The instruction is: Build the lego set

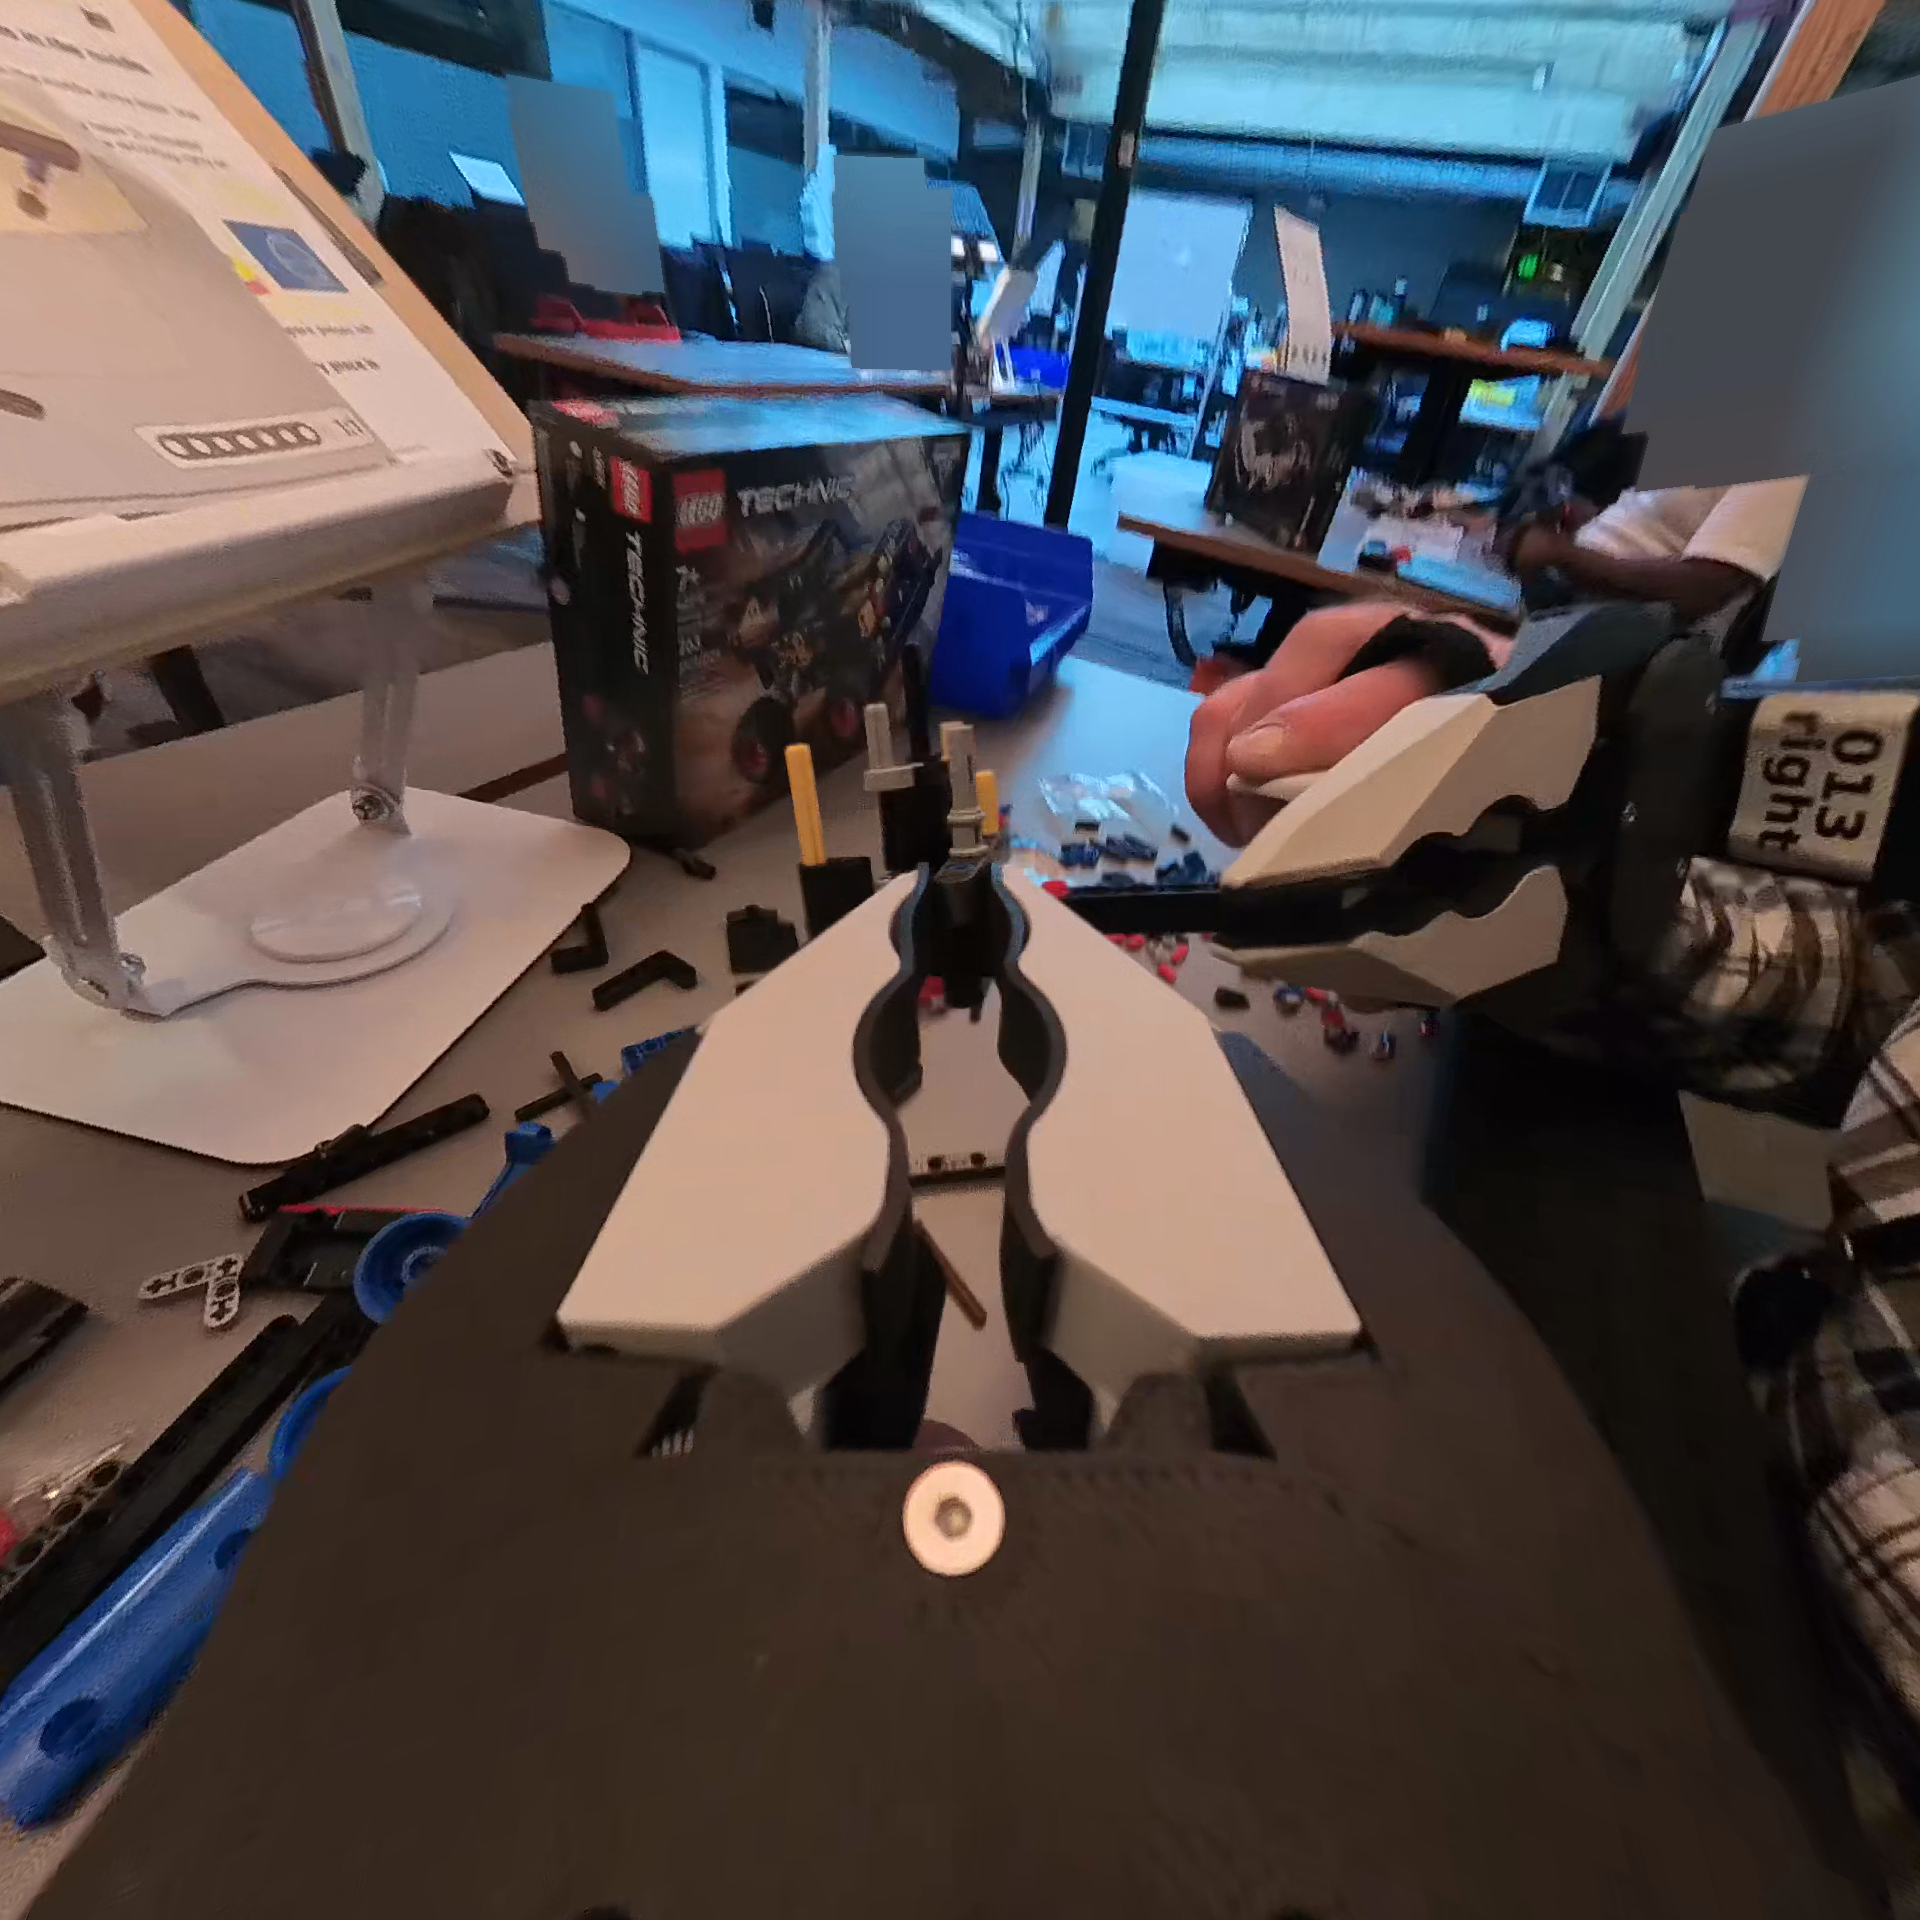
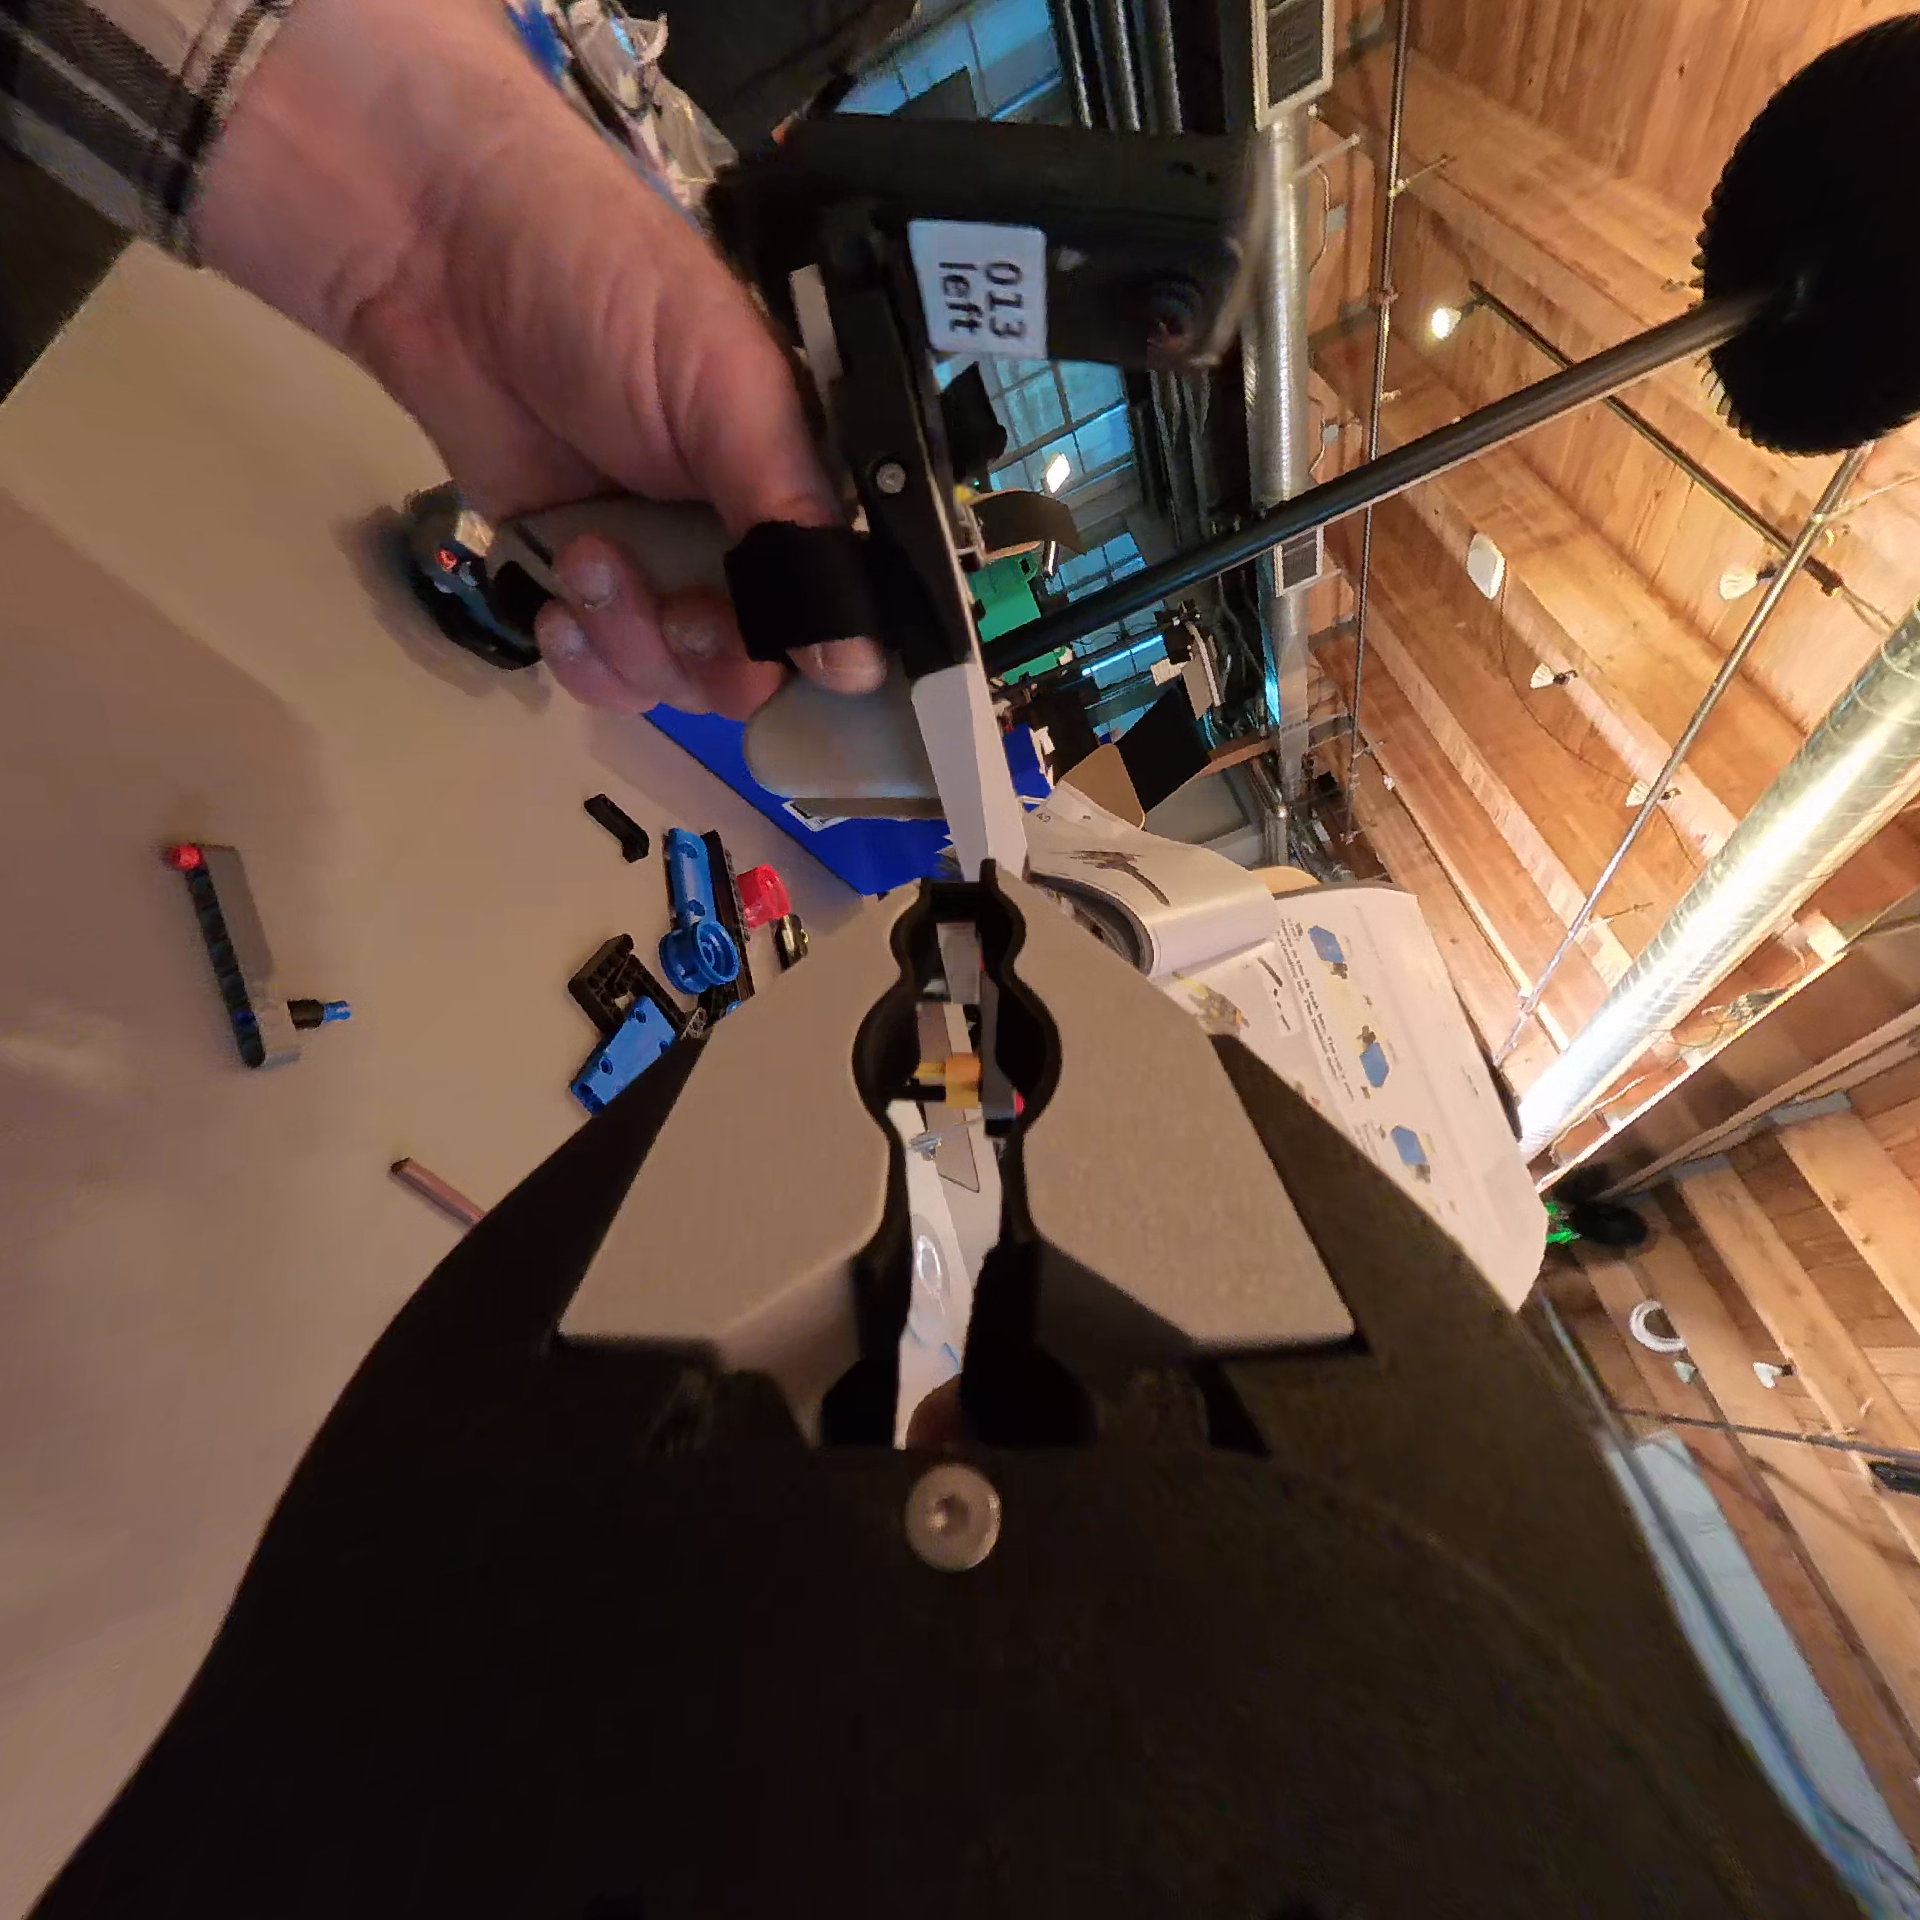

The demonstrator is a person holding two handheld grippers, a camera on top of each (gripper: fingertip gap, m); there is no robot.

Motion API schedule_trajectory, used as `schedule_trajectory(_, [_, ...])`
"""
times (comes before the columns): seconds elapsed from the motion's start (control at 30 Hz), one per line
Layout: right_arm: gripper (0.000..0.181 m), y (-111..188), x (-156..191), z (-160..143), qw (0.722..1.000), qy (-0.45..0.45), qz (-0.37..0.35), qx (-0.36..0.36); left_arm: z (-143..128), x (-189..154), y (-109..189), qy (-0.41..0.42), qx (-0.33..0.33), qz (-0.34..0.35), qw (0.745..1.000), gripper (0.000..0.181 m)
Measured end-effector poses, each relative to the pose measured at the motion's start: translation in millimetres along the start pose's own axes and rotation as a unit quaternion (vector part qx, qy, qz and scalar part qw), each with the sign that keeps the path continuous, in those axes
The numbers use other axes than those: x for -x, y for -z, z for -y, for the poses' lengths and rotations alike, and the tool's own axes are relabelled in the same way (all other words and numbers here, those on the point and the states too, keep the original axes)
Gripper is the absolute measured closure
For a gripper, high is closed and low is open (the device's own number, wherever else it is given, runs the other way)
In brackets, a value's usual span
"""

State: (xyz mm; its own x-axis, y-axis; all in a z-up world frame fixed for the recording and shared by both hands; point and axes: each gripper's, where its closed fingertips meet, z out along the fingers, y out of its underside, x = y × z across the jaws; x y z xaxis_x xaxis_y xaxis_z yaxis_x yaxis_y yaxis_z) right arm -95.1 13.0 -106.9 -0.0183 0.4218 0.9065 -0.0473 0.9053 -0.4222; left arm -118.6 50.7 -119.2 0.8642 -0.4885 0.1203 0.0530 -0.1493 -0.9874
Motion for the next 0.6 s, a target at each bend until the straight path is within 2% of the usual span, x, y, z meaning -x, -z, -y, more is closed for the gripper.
schedule_trajectory(0.1, [0.176, 0, -7, -3, 0.998, -0.056, -0.005, -0.002, 11, 4, 5, 0.009, -0.051, 0.02, 0.998, 0.176])
schedule_trajectory(0.23, [0.145, -4, -6, -10, 0.984, -0.178, 0.021, 0.01, 28, 14, 16, 0.009, -0.126, 0.061, 0.99, 0.177])
schedule_trajectory(0.3, [0.145, -5, -6, -11, 0.969, -0.246, 0.035, 0.006, 31, 17, 19, -0.003, -0.146, 0.082, 0.986, 0.177])
schedule_trajectory(0.5, [0.147, -7, -6, -7, 0.933, -0.355, 0.053, -0.003, 35, 16, 16, -0.068, -0.162, 0.132, 0.976, 0.177])
schedule_trajectory(0.6, [0.161, -7, -8, -14, 0.927, -0.371, 0.044, 0.009, 35, 14, 15, -0.086, -0.164, 0.139, 0.973, 0.177])
